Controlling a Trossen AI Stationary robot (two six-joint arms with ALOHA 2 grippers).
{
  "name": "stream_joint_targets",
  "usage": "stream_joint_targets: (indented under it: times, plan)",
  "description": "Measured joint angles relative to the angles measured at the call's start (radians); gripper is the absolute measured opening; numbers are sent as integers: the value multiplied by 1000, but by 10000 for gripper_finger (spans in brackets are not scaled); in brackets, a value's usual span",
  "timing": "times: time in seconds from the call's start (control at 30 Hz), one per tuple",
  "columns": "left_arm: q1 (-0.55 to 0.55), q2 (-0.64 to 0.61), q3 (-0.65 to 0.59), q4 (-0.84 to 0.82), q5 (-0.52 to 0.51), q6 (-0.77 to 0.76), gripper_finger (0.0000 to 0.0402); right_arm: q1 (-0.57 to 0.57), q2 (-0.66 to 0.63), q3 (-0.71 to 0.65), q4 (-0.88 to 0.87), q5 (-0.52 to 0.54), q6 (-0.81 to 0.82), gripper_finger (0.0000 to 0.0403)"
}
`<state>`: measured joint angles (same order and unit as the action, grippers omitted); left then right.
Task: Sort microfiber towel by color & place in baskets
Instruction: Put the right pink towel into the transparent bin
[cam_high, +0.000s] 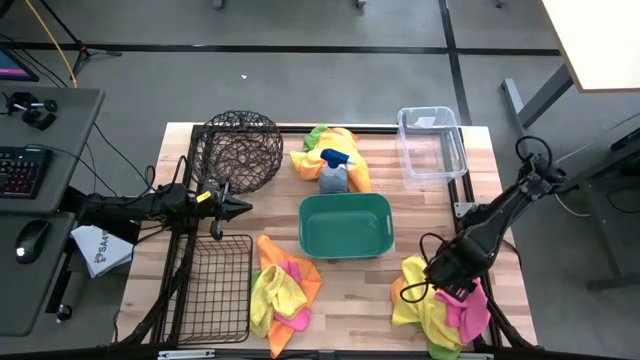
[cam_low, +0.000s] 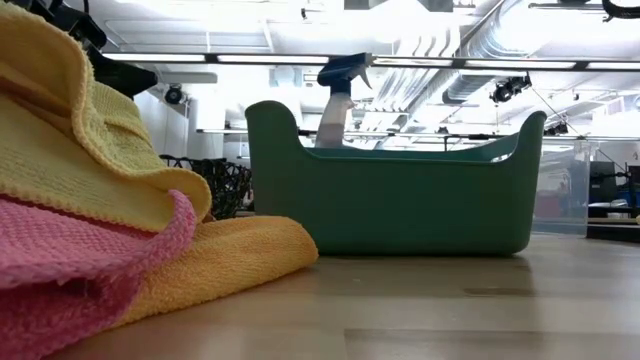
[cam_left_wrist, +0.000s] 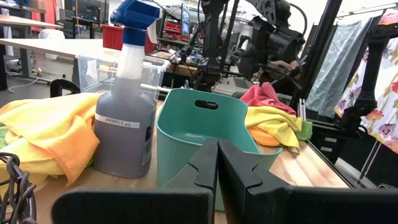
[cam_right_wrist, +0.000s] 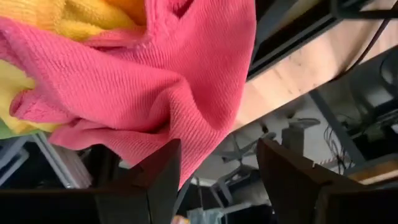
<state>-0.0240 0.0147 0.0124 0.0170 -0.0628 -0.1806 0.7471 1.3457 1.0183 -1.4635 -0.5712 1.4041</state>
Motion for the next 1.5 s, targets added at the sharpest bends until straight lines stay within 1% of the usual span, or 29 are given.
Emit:
stream_joint_targets:
  times: [0.1,0.17,0.33,0.6,0.67,0.7,0.73,0.8,0.83,0.87,0.93,1.0,1.07,1.13,1.17,1.23,1.3,1.4,1.43,1.5]
  plan:
    - [0,0,0,0,0,0,0,0,-8,-25,25,-50,40,206]
    - [0,0,0,0,0,0,0,0,-20,-63,87,-90,83,205]
    - [0,0,0,0,0,0,0,-3,-46,-125,235,-92,145,200]
    - [0,0,0,0,0,0,0,-7,-46,-125,246,-88,158,194]
    - [0,0,0,0,0,0,0,-7,-46,-125,254,-88,125,171]
    - [0,0,0,0,0,0,0,-7,-46,-125,258,-88,108,151]
    - [0,0,0,0,0,0,0,-7,-46,-125,260,-88,95,124]
    - [0,0,0,0,0,0,0,-7,-46,-125,266,-94,72,54]
    - [0,0,0,0,0,0,0,-7,-46,-125,273,-102,58,28]
    - [0,0,0,0,0,0,0,-7,-46,-125,283,-116,53,16]
    - [0,0,0,0,0,0,0,-7,-46,-108,280,-135,38,15]
    - [0,0,0,0,0,0,0,-16,-46,-53,273,-138,15,5]
    - [0,0,0,0,0,0,0,-47,-53,36,269,-128,-9,5]
    - [0,0,0,0,0,0,0,-93,-63,156,242,-75,-36,2]
    - [0,0,0,0,0,0,0,-122,-68,234,208,-29,-51,2]
    - [0,0,0,0,0,0,0,-181,-76,402,119,111,-89,2]
    - [0,0,0,0,0,0,0,-238,-78,588,31,304,-151,1]
    - [0,0,0,0,0,0,0,-307,-79,845,-110,675,-218,1]
    - [0,0,0,0,0,0,0,-329,-83,909,-112,794,-249,1]
    - [0,0,0,0,0,0,0,-380,-108,991,-98,985,-352,1]
